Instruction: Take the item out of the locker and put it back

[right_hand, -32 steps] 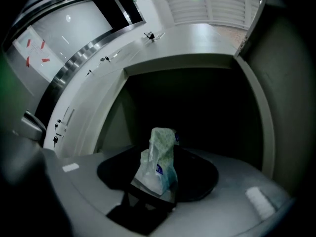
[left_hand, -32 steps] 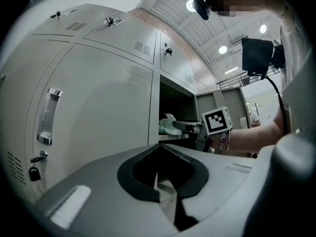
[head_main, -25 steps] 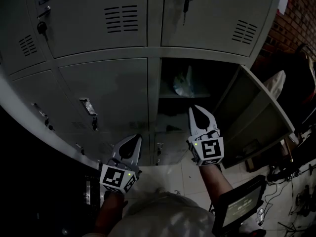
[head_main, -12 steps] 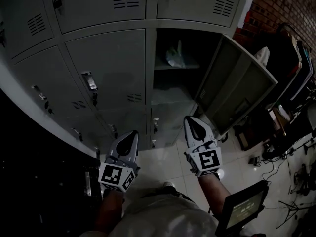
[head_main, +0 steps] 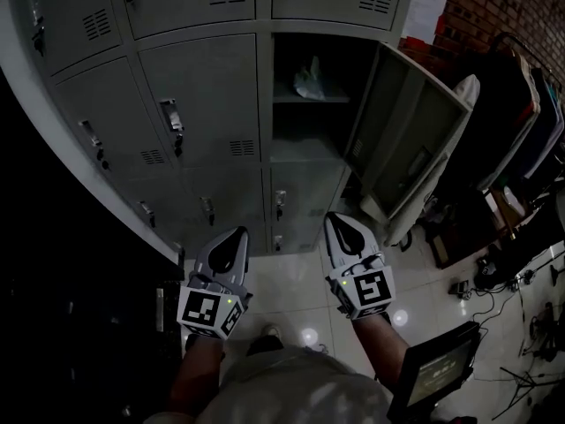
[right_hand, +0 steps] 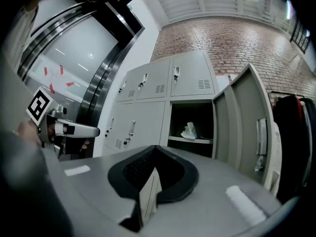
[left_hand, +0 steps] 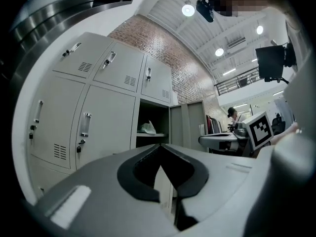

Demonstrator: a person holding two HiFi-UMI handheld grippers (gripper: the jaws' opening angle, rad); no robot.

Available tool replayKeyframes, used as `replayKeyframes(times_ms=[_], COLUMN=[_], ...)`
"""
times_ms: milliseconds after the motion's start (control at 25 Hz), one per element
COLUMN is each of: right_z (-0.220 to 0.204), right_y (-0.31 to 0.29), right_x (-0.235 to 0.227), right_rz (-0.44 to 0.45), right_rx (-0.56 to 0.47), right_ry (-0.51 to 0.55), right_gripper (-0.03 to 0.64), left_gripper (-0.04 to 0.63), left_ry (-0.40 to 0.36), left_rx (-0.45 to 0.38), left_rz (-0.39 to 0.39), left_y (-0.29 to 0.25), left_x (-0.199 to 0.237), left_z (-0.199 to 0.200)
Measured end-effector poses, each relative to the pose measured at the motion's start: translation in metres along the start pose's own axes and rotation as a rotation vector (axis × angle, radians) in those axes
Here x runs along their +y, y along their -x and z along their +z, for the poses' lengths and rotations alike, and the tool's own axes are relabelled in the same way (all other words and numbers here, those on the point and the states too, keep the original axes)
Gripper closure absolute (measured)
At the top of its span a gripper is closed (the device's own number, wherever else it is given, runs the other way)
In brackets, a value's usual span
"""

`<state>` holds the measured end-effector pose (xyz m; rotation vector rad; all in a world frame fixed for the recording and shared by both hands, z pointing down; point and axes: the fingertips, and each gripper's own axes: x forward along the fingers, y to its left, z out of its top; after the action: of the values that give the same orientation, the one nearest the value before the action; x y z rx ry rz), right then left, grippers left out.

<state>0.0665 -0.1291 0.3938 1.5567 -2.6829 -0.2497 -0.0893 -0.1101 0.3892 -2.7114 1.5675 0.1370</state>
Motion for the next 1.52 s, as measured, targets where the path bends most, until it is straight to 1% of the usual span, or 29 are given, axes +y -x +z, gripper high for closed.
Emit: replayKeyframes(times_ms=[80, 240, 400, 480, 560, 720, 880, 1160, 1520], right_z=[0.001, 0.005, 0.015, 0.019, 0.02, 0.021, 0.023, 0.028, 0.025], right_y=[0.016, 0.035, 0.045, 0.046, 0.046, 0.043, 0.045, 0.049, 0.048], right_x=[0.005, 0.013, 0.016, 0.018, 0.022, 0.029, 0.028, 0.029, 0.027], right_rz=[0.02, 0.053, 0.056, 0.06, 0.065, 0.075, 0.061, 0.045, 0.039], right_rx=[0.0, 0.002, -0.018, -0.025, -0.021, -0.023, -0.019, -0.038, -0.03], right_ry=[0.003, 0.011, 0.016, 0.023, 0.023, 0.0, -0.013, -0.019, 0.004], right_gripper=[0.615, 0.615, 0.615, 0.615, 0.615, 0.615, 0.615, 0.615, 0.615], left_gripper=[0.589, 0.591, 0.591, 0.591, 0.591, 0.591, 0.591, 0.591, 0.591], left_ry=[-0.006, 0.007, 0.012, -0.003, -0.02, -0.028, -0.017, -0.02, -0.006], left_rx=[0.003, 0.007, 0.016, 0.018, 0.014, 0.009, 0.003, 0.002, 0.017], left_rz=[0.005, -0.003, -0.027, -0.037, -0.033, -0.034, -0.039, -0.044, -0.062], left_y=[0.011, 0.023, 0.027, 0.027, 0.028, 0.029, 0.028, 0.027, 0.021], left_x=[-0.017, -0.041, -0.053, -0.057, -0.056, -0.052, -0.051, -0.051, -0.053], left_z=[-0.003, -0.005, -0.008, -0.005, 0.001, 0.006, 0.005, 0.006, -0.003])
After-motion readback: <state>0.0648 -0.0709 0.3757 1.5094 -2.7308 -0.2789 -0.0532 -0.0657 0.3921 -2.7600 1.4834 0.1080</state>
